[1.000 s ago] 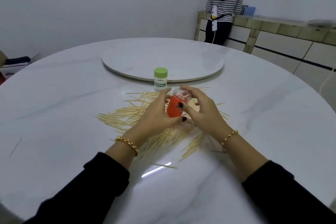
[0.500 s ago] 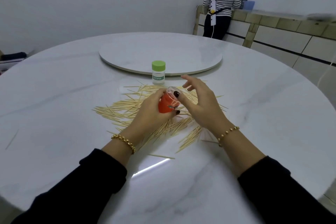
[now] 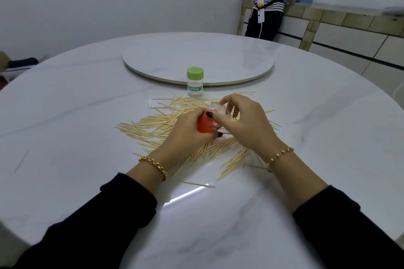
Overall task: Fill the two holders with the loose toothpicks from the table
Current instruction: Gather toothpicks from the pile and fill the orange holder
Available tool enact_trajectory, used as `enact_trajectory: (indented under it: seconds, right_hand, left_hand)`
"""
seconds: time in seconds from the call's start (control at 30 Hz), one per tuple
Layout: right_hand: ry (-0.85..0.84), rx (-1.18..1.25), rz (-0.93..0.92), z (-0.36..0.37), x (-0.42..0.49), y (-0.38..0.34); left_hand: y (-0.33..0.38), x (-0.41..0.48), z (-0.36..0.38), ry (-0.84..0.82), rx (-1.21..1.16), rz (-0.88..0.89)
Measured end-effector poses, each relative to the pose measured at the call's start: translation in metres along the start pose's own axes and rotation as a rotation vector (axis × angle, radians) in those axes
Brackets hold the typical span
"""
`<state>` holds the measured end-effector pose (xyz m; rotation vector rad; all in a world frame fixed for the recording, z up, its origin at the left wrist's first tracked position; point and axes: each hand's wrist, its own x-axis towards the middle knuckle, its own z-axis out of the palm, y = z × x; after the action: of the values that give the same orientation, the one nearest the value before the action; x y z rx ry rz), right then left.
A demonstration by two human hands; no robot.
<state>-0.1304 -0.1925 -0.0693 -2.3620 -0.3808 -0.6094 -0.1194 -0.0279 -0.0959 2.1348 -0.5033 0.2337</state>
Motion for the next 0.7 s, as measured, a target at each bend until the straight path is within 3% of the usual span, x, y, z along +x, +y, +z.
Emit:
enact_trajectory:
  seconds: [0.3,0.7]
  right_hand:
    - [-0.006,0.048,-0.051,-0.008,0.000,0.000]
    - [-0.258,0.143,-0.168,-0.026,0.004,0.010]
  left_hand:
    - [0.006,0.003,-0.004,-0.024,-0.059,0.037]
    - [-0.002,0.010,-0.005,-0.050,-0.083,0.022]
